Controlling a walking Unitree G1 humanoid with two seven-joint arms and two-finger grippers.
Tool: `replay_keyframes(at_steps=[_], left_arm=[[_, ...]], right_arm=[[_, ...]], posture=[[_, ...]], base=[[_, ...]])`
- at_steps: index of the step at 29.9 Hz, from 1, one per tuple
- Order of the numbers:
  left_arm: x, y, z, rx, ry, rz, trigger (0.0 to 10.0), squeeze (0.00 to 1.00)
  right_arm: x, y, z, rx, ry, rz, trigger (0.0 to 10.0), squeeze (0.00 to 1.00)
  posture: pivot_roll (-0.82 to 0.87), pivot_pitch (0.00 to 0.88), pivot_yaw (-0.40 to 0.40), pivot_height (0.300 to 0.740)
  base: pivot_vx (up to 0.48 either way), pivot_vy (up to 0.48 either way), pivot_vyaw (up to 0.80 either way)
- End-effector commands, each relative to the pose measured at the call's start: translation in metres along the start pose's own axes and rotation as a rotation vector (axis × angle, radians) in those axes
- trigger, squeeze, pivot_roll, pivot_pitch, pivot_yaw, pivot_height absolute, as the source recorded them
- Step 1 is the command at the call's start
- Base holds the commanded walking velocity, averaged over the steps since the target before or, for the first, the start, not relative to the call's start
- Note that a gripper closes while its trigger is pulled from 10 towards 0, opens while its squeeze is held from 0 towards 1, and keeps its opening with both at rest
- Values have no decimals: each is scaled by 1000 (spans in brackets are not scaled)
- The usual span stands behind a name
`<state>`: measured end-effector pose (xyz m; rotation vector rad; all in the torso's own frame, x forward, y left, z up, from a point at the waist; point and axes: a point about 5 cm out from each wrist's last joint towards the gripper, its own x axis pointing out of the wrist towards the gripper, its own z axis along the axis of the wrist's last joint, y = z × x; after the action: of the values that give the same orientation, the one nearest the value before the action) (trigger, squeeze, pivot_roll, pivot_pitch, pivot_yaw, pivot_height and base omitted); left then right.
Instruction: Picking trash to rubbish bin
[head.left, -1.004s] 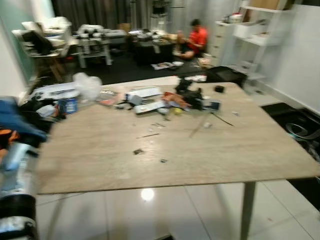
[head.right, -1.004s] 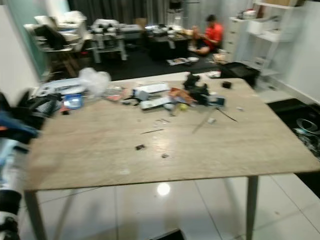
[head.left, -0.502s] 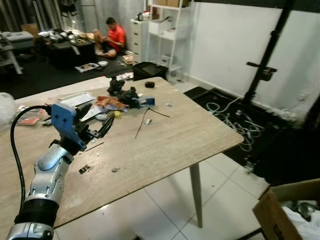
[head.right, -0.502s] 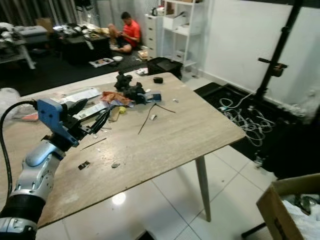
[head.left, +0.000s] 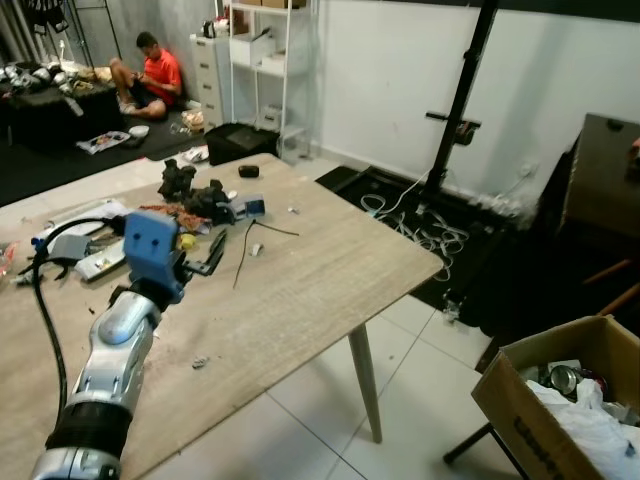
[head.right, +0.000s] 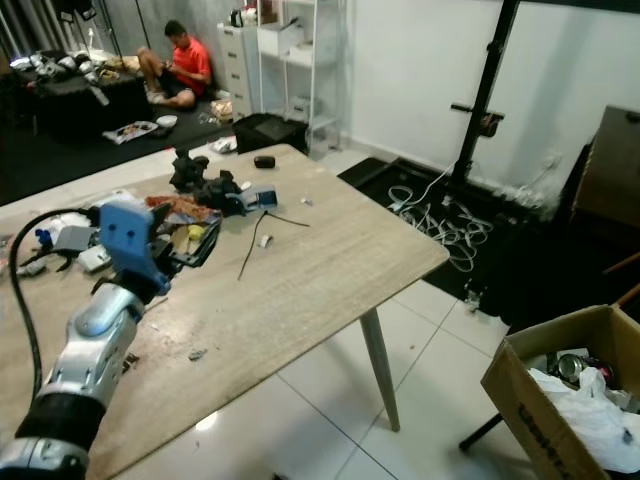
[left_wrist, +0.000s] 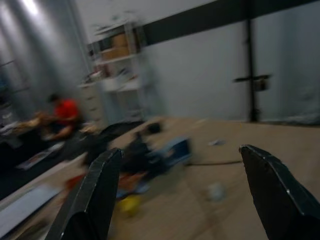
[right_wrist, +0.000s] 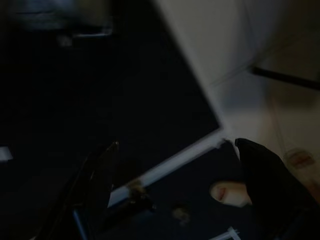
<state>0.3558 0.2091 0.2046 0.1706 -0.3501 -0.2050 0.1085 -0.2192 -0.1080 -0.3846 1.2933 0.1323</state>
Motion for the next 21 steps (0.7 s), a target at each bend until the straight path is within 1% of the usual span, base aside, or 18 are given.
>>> replay_keyframes(at_steps=[1, 2, 4, 9, 10, 12, 21], left_arm=[[-3, 3, -12, 2, 70, 54, 10000, 0], [-3, 4, -15, 11, 88, 76, 10000, 0], [-4, 3, -18, -16, 99, 102, 10000, 0], [-4, -3, -21, -30, 100, 116, 10000, 0], [-4, -3, -21, -30, 100, 116, 10000, 0], [-2, -8, -22, -40, 101, 109, 10000, 0], [-1, -15, -23, -32, 108, 76, 10000, 0]], right_arm=[[0, 1, 0, 5, -1, 5, 10000, 0], [0, 1, 0, 5, -1, 5, 10000, 0], [0, 0, 0, 7, -1, 4, 10000, 0], [0, 1, -1, 8, -1, 4, 10000, 0], [0, 1, -1, 8, -1, 4, 10000, 0], [0, 0, -2, 5, 2, 1, 10000, 0], [0, 0, -3, 7, 2, -4, 10000, 0]], posture=[[-98, 86, 48, 740], [-98, 86, 48, 740], [-98, 86, 48, 740], [-105, 86, 51, 740], [-105, 86, 51, 740], [-108, 81, 52, 740], [-106, 83, 53, 740]], base=[[281, 0, 0], [281, 0, 0], [379, 0, 0], [460, 0, 0], [480, 0, 0], [480, 0, 0], [480, 0, 0]])
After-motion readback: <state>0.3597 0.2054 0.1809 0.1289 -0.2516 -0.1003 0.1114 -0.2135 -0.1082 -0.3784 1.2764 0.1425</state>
